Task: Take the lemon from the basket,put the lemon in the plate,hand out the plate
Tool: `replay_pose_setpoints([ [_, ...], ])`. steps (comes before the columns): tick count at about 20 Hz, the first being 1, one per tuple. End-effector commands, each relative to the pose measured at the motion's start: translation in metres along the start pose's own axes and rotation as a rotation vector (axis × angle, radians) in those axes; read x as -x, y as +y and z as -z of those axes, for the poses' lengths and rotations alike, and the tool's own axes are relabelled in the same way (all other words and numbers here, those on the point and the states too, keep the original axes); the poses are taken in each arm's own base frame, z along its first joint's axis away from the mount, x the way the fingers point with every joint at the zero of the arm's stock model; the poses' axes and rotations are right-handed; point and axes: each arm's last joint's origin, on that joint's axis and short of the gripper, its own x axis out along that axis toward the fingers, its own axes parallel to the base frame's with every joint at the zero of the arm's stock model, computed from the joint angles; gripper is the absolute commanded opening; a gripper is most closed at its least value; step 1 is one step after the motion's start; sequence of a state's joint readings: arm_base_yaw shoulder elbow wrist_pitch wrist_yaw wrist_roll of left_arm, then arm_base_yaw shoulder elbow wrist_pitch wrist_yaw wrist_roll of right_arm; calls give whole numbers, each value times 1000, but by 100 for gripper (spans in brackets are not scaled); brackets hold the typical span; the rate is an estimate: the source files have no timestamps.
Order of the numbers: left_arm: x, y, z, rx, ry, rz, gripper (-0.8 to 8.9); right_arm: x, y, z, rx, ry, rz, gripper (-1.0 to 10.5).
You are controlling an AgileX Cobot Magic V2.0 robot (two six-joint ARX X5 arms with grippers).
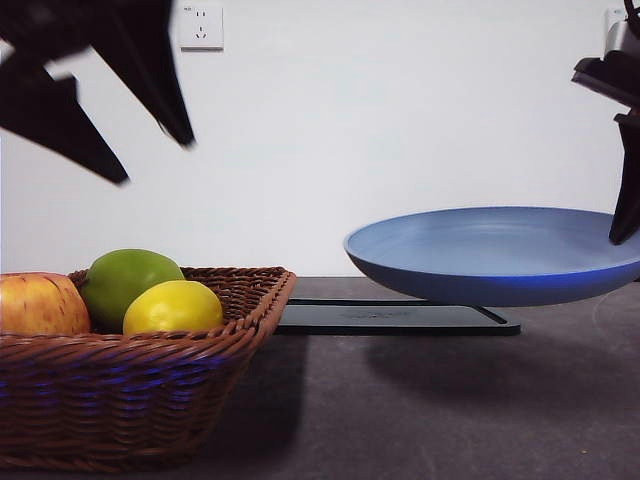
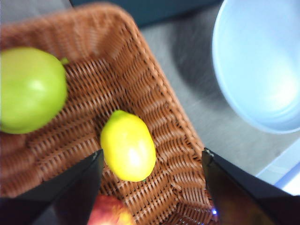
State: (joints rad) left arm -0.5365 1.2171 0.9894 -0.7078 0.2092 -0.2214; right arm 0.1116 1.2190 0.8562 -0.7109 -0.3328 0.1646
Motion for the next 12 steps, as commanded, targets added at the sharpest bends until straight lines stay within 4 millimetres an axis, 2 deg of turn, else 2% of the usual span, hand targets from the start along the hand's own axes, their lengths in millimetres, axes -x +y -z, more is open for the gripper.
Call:
replay_pose_setpoints([
  [1,-21,-8,-4,-15,40,-26,363,4,2,-3,5,-9,-6,4],
  [7,-69,-7,-2,-19,151,-125,363,4,2,-1,0,7,-4,4],
  [12,-95,-2,-1,-14,192,-136,363,4,2,-1,0,7,-4,4],
])
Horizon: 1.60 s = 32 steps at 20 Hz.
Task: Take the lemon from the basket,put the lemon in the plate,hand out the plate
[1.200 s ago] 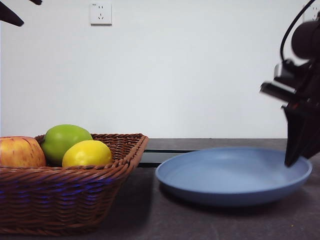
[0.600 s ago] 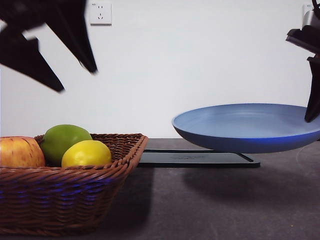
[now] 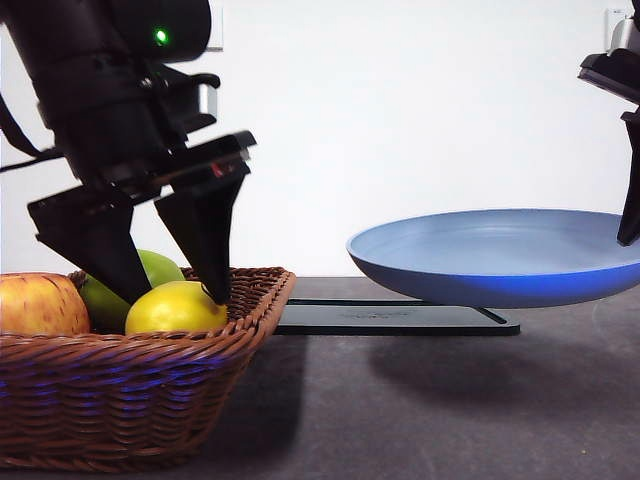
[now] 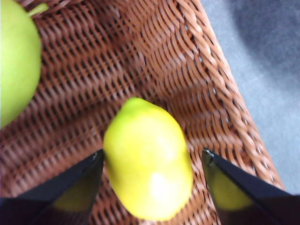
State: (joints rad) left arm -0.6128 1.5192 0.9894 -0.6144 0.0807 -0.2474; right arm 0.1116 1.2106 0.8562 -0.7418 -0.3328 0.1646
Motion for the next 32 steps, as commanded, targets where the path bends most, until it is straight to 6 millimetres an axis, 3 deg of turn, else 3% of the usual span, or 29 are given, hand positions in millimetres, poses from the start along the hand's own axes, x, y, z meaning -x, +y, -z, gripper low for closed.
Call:
replay_pose_setpoints([
  [1,-11,-3,-4,-5,11,-2,363,2,2,-4,7,-13,-8,4],
  [9,-17,-3,-3,-27,35,-7,355,2,2,-4,15,-14,-7,4],
  [13,-17,-2,-2,-47,44,-7,220,2,2,-4,15,-14,-7,4],
  [16,-4,-4,-7,-48,14,-1,218,2,2,-4,15,-14,-7,4],
  [19,24,-11,-20,-57,-37,29,218,2,2,-4,15,-14,-7,4],
  [22,58,-29,-37,-94,-114,161,218,2,2,-4,15,-14,-7,4],
  [25,77,-54,-50,-175,-203,376,218,2,2,-4,15,-13,-10,4],
  [28,77,-86,-49,-272,-287,438,218,2,2,-4,14,-12,-12,4],
  [32,59,-120,-40,-385,-335,307,219,1,3,-4,15,-9,-20,4],
])
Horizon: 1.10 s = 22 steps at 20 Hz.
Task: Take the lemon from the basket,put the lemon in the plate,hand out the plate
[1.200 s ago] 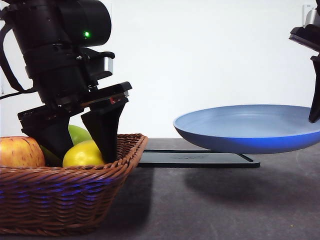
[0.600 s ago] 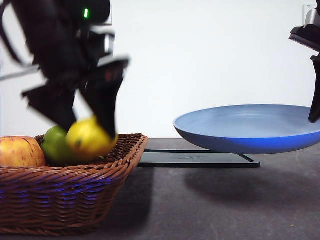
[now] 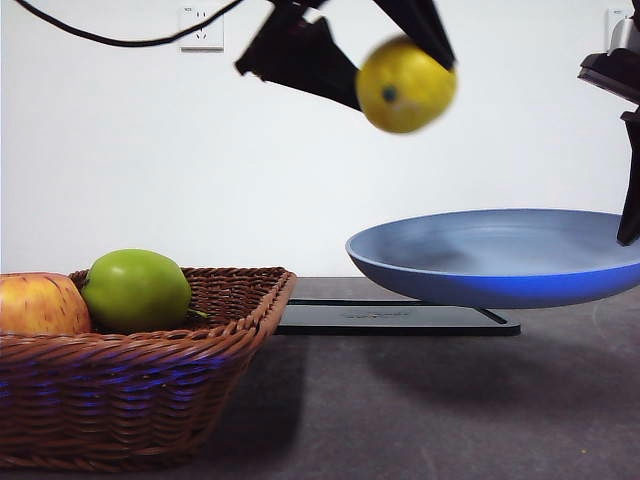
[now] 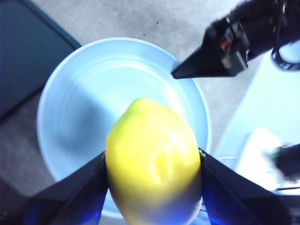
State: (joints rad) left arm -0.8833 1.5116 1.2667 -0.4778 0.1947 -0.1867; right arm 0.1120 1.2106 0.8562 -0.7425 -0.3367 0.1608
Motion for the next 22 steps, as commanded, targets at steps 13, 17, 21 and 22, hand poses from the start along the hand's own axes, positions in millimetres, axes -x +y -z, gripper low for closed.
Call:
replay_pose_setpoints([
  [13,-67,-11,17,-97,101,-52,343,1,7,-1,16,25,-89,4],
  [17,-64,-11,17,-93,117,-51,350,1,7,0,6,36,-87,3],
  [21,-38,-10,11,-49,102,-62,350,0,5,-1,-27,36,-82,3],
  [22,-24,-11,8,-49,78,-61,350,-2,5,-3,-31,41,-81,3],
])
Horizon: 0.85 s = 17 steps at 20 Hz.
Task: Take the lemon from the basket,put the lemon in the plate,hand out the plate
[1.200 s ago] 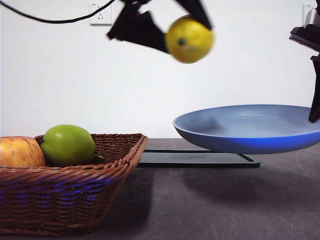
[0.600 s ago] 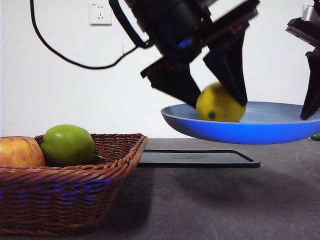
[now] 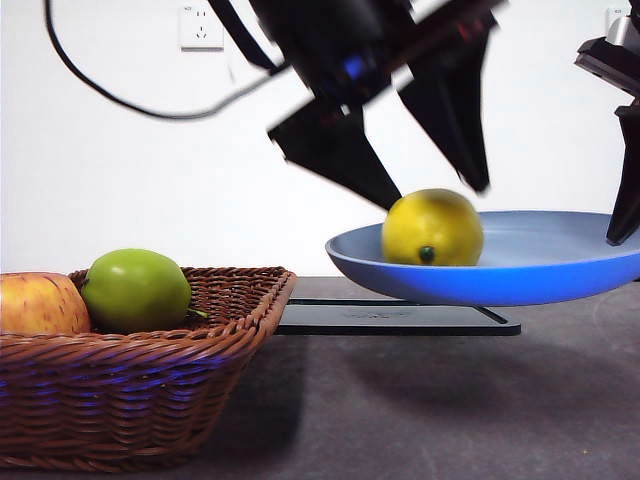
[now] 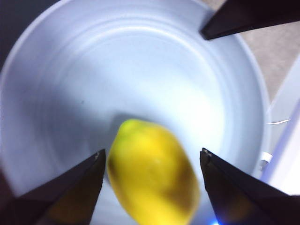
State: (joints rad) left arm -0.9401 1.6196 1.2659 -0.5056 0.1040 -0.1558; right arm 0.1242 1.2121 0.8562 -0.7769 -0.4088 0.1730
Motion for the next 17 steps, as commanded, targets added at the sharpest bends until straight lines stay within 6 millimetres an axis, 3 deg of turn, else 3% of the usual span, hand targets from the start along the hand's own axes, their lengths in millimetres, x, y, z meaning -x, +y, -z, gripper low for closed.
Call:
replay_pose_setpoints([
  [1,30,-4,-9,2,-76,13,350,-3,1,-9,-20,1,-10,3],
  [5,102,-10,-6,-11,-206,29,350,-16,-1,-33,-35,30,-7,3],
  [10,195,-16,20,-28,-385,60,349,-23,3,-89,-35,-31,-15,3],
  [14,240,-18,44,-11,-467,81,349,-35,4,-134,-49,-80,-25,4],
  [17,253,-17,56,12,-471,87,349,-58,-1,-162,-71,-72,-61,4],
])
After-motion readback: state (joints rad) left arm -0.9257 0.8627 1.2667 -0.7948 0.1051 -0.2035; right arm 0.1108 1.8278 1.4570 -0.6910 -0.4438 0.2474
